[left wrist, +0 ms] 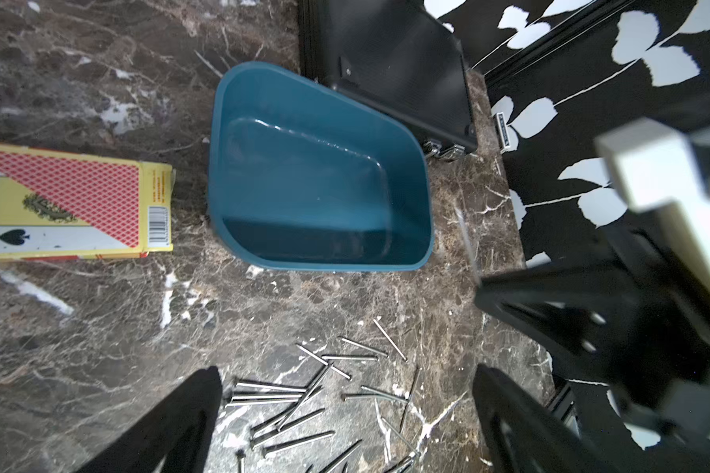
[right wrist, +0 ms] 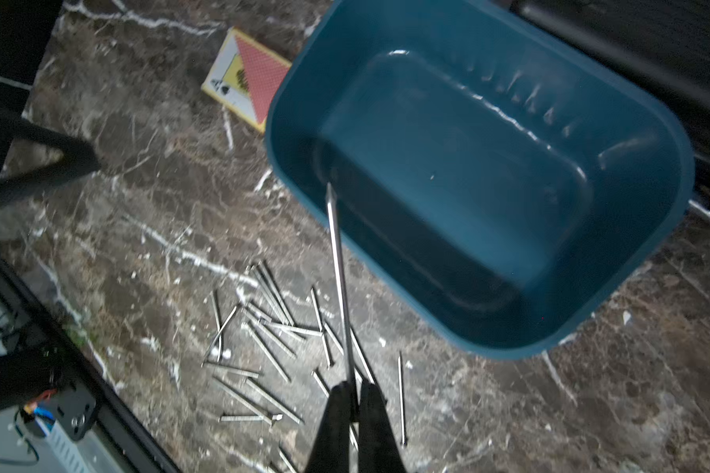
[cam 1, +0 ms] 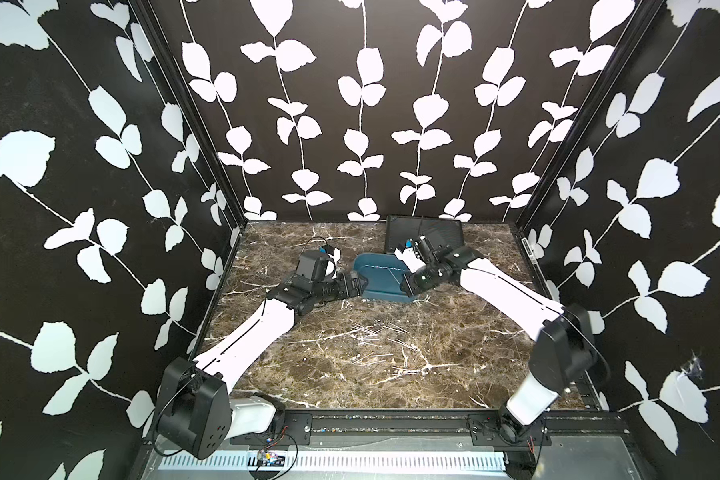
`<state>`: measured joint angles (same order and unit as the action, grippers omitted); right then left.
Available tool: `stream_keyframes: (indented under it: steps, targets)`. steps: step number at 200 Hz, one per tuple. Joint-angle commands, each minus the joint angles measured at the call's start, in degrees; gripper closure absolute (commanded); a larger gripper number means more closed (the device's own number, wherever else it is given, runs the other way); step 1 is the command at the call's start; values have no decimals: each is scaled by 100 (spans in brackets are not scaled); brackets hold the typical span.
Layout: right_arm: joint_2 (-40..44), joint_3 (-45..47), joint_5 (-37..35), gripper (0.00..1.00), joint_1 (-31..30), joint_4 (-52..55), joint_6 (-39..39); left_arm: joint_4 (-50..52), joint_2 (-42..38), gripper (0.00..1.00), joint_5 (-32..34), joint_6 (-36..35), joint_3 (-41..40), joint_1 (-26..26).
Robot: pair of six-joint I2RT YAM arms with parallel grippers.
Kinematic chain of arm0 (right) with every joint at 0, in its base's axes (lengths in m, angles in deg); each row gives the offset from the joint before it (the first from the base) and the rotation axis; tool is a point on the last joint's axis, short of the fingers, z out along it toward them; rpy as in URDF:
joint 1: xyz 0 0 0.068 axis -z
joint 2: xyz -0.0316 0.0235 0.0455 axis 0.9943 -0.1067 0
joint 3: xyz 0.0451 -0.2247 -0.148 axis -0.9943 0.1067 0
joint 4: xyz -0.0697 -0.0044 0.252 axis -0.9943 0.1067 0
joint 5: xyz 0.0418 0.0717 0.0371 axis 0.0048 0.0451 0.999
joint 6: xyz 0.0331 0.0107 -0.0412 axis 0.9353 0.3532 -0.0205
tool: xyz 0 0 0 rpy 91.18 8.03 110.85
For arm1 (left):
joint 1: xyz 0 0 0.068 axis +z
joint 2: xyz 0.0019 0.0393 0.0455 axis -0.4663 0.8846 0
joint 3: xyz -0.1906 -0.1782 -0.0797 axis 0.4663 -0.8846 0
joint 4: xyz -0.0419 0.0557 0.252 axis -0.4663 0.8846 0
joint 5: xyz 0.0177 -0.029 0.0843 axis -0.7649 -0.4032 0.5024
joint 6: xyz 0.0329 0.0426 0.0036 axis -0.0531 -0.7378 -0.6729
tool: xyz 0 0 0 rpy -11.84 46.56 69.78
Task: Put the nails on the desktop into the storage box
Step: Place the nail in the storage box.
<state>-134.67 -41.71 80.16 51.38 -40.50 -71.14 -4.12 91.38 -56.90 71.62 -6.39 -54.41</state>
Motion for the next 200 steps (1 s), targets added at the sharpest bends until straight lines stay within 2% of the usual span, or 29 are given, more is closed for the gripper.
stream_keyframes:
  steps: [1,33,63,121,156,167,178,200]
  targets:
    - [-461,-491,-142,96,89,135,556,247,-5,2,79,62,231,63]
    - [-1052,-909,-403,96,119,281,1006,646,-49,2,147,-8,422,94]
    - [-1315,-843,-575,96,194,134,1586,1037,-100,1,210,-212,531,170]
    - [-1768,-1050,-1055,94,251,191,2253,1090,-28,1,27,-287,507,449]
    - [-2071,-1199,-1110,92,330,179,2610,1147,43,1,-29,-325,559,555]
    - [-2144,-1258,-1122,89,332,170,2672,1167,60,1,-28,-345,573,568]
    - [-2191,-1302,-1126,79,332,161,2699,1184,70,1,-24,-349,577,578]
    - [-2175,-1324,-1179,71,333,185,2673,1193,92,1,-11,-358,586,596]
